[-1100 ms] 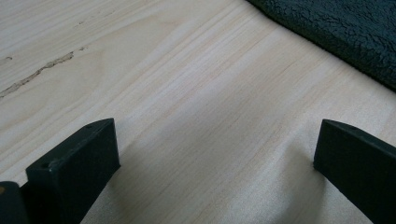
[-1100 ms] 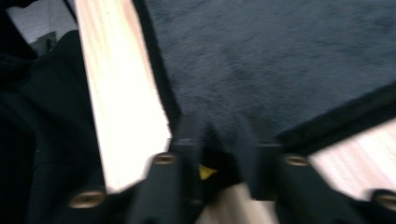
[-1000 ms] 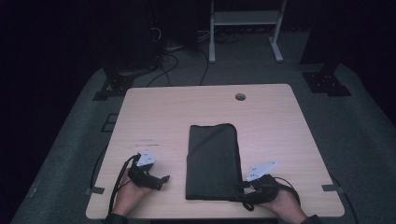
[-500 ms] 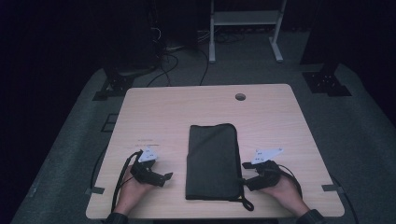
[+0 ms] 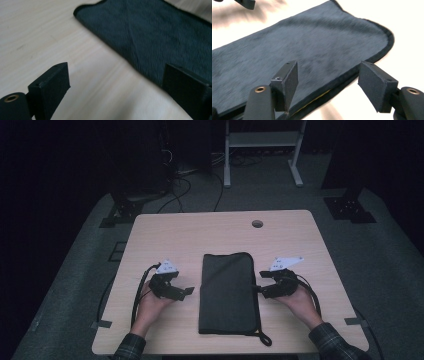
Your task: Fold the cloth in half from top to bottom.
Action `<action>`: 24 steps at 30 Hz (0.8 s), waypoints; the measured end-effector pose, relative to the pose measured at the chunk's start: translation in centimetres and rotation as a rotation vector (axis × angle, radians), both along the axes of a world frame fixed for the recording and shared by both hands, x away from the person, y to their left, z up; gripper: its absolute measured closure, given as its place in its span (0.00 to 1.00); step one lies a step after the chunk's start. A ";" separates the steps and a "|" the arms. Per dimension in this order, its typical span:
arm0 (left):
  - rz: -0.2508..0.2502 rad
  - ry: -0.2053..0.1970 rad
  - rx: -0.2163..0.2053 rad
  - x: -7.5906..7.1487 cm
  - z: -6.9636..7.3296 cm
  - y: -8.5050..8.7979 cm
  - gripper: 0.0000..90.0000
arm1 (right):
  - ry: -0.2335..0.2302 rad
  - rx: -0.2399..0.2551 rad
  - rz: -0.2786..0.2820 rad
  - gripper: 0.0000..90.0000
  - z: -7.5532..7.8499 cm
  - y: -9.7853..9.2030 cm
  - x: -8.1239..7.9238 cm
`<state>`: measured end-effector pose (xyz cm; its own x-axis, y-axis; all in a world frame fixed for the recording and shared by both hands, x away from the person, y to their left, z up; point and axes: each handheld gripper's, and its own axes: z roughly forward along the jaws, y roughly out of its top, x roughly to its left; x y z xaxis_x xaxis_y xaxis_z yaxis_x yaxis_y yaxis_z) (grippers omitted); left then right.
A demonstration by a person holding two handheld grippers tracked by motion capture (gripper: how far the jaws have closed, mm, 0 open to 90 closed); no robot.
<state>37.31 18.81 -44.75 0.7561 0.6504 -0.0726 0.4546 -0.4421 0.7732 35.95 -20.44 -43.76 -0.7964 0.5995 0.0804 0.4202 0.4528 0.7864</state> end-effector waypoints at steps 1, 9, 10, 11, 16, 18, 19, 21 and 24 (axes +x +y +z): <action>-0.002 -0.005 0.002 0.4 0.1 -0.2 0.10 | -0.005 0.003 -0.008 0.34 0.1 0.0 0.4; 0.012 -0.040 -0.007 4.4 0.7 -2.3 0.16 | -0.024 0.029 -0.055 0.37 0.3 0.0 3.7; 0.014 -0.043 0.001 4.9 0.7 -2.5 0.16 | -0.015 0.030 -0.054 0.36 0.2 0.0 4.1; 0.016 -0.042 0.008 5.5 0.7 -2.7 0.16 | -0.009 0.025 -0.056 0.36 0.2 0.1 4.5; 0.035 -0.033 0.032 8.0 0.2 -3.9 0.20 | -0.001 0.017 -0.074 0.35 -0.2 0.4 6.6; 0.035 -0.025 0.043 8.8 -0.1 -4.3 0.21 | -0.007 0.015 -0.083 0.35 -0.4 0.6 7.4; 0.038 -0.023 0.049 9.2 -0.2 -4.5 0.21 | -0.005 0.014 -0.086 0.35 -0.5 0.7 7.8; 0.038 -0.019 0.058 9.9 -0.4 -4.9 0.23 | -0.004 0.012 -0.103 0.35 -0.7 0.8 8.7; 0.053 -0.011 0.080 10.8 -1.0 -5.7 0.24 | -0.004 0.009 -0.114 0.35 -1.1 0.9 10.1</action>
